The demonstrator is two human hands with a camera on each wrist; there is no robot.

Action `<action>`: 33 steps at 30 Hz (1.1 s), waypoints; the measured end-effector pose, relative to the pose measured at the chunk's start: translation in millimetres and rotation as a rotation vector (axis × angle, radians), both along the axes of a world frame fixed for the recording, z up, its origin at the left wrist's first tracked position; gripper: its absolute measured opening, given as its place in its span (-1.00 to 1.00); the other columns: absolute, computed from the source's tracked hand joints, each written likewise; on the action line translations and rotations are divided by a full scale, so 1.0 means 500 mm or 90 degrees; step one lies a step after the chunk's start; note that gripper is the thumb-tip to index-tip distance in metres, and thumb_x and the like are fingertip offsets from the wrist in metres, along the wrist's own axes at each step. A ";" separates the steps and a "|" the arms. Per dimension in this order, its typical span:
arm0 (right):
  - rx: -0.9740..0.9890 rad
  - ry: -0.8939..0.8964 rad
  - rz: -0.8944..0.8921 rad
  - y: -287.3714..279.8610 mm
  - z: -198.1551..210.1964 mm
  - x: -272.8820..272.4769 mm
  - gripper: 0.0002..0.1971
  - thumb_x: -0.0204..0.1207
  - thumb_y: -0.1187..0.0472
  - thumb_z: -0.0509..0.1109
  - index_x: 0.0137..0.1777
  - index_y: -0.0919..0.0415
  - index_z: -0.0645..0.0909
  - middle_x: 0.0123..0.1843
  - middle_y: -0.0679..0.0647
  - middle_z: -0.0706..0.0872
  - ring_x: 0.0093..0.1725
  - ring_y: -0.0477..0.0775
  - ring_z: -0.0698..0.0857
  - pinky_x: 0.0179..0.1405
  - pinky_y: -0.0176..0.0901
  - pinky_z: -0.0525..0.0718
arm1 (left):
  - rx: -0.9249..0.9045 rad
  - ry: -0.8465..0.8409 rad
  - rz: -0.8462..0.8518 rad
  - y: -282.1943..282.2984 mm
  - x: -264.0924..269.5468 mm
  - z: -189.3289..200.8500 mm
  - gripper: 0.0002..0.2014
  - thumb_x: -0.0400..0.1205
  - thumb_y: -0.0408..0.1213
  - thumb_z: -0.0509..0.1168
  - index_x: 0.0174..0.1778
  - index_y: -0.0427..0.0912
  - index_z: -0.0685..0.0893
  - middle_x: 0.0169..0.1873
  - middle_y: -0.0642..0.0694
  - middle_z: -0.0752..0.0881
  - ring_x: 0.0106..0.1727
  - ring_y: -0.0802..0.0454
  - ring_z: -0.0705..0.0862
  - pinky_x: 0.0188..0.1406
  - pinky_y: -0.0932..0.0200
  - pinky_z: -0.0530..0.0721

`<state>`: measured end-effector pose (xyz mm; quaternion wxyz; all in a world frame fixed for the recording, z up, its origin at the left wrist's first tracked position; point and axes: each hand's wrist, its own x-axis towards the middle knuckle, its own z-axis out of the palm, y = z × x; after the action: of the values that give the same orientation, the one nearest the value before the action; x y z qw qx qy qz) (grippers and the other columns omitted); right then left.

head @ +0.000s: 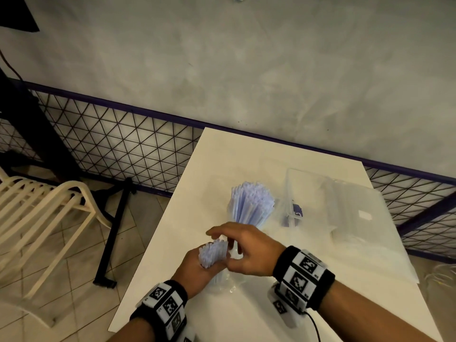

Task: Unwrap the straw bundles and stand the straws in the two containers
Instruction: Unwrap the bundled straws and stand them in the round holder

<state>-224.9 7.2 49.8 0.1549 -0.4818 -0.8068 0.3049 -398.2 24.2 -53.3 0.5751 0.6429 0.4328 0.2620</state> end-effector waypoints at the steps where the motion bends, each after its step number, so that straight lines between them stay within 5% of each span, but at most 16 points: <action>1: 0.006 0.009 -0.014 -0.003 -0.014 -0.002 -0.46 0.45 0.21 0.53 0.44 0.13 0.56 0.23 0.02 0.70 -0.11 -0.09 0.63 -0.17 -0.65 0.39 | 0.011 0.009 -0.011 0.000 0.000 -0.003 -0.58 0.30 0.24 0.31 -0.01 0.11 0.67 -0.12 0.28 0.76 0.05 0.33 0.70 0.09 0.56 0.51; 5: 0.024 0.092 -0.108 -0.011 -0.050 -0.006 -0.62 0.39 0.10 0.63 0.19 0.17 0.73 -0.04 -0.09 0.74 -0.22 -0.25 0.63 -0.17 -0.54 0.48 | 0.024 -0.002 -0.021 -0.001 -0.002 -0.002 -0.55 0.31 0.20 0.34 0.05 0.08 0.69 -0.09 0.30 0.78 0.07 0.36 0.70 0.13 0.51 0.54; 8: -0.020 0.150 -0.176 -0.017 -0.059 -0.006 -0.68 0.33 0.08 0.68 0.05 0.10 0.76 -0.09 -0.09 0.78 -0.15 -0.06 0.71 -0.12 -0.21 0.68 | -0.001 -0.031 -0.018 0.001 -0.002 0.002 -0.51 0.31 0.13 0.42 0.10 -0.03 0.74 0.01 -0.01 0.81 0.10 0.16 0.76 0.22 0.25 0.66; 11: -0.057 0.194 -0.220 -0.021 -0.066 -0.009 -0.75 0.30 0.15 0.67 -0.04 0.05 0.77 -0.14 -0.02 0.79 -0.16 0.04 0.73 -0.08 0.01 0.72 | -0.015 -0.031 -0.023 -0.001 -0.001 0.008 -0.54 0.33 0.10 0.43 0.12 0.03 0.72 0.06 0.08 0.81 0.14 0.20 0.75 0.25 0.31 0.64; 16: -0.079 0.247 -0.254 -0.024 -0.077 -0.009 -0.79 0.29 0.29 0.63 -0.12 0.05 0.74 -0.20 0.05 0.77 -0.24 0.11 0.72 -0.15 0.03 0.72 | -0.006 0.010 -0.052 -0.006 0.001 0.026 -0.68 0.43 0.05 0.40 0.10 0.21 0.59 -0.02 0.65 0.66 0.10 0.54 0.66 0.11 0.61 0.51; 18: -0.090 0.256 -0.248 -0.025 -0.078 -0.012 -0.76 0.28 0.28 0.64 -0.10 0.02 0.73 -0.18 0.06 0.77 -0.25 0.13 0.70 -0.14 0.01 0.72 | -0.008 0.024 -0.044 -0.004 0.001 0.021 -0.73 0.48 -0.05 0.44 0.07 0.17 0.62 -0.02 0.60 0.69 0.08 0.51 0.68 0.09 0.59 0.52; 21: -0.095 0.264 -0.261 -0.024 -0.080 -0.013 -0.64 0.24 0.23 0.67 0.01 -0.05 0.70 -0.16 0.13 0.74 -0.20 0.20 0.71 -0.10 -0.01 0.73 | -0.017 0.022 -0.040 -0.007 0.000 0.022 -0.63 0.40 0.17 0.33 0.08 0.14 0.62 0.00 0.50 0.71 0.08 0.42 0.70 0.12 0.49 0.58; 23: -0.102 0.262 -0.270 -0.022 -0.083 -0.009 -0.64 0.25 0.25 0.65 0.03 -0.03 0.73 -0.14 0.16 0.76 -0.16 0.22 0.74 -0.08 0.01 0.74 | -0.020 0.023 -0.043 -0.005 0.001 0.017 -0.72 0.46 0.08 0.40 0.05 0.16 0.61 -0.05 0.29 0.78 0.03 0.32 0.73 0.15 0.38 0.66; 26: -0.089 0.228 -0.258 -0.021 -0.086 -0.001 -0.79 0.31 0.34 0.58 -0.05 0.15 0.80 -0.13 0.07 0.82 -0.12 0.06 0.79 -0.04 -0.04 0.78 | -0.018 0.027 0.007 -0.007 0.000 0.026 -0.71 0.54 -0.16 0.48 -0.10 0.22 0.46 -0.27 0.23 0.67 -0.19 0.39 0.69 -0.13 0.67 0.57; 29: -0.064 0.196 -0.236 -0.017 -0.080 0.008 -0.82 0.31 0.34 0.57 -0.07 0.19 0.80 -0.12 0.04 0.80 -0.14 -0.02 0.77 -0.10 -0.13 0.75 | -0.011 0.043 -0.045 -0.005 0.002 0.017 -0.67 0.39 0.19 0.40 -0.04 0.21 0.51 -0.26 0.42 0.75 -0.12 0.66 0.63 -0.04 0.60 0.51; 33: -0.030 0.144 -0.219 -0.019 -0.075 0.020 -0.79 0.24 0.22 0.50 -0.10 0.11 0.78 -0.12 0.03 0.76 -0.14 -0.04 0.73 -0.13 -0.21 0.67 | -0.012 -0.006 -0.028 -0.007 -0.003 0.011 -0.52 0.27 0.48 0.41 -0.08 0.23 0.67 -0.15 0.12 0.79 -0.08 0.43 0.72 0.09 0.45 0.63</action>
<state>-215.0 -2.5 12.4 0.2830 -0.5786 -0.6828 0.3447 -399.5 20.7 -47.6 0.5889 0.6454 0.4185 0.2479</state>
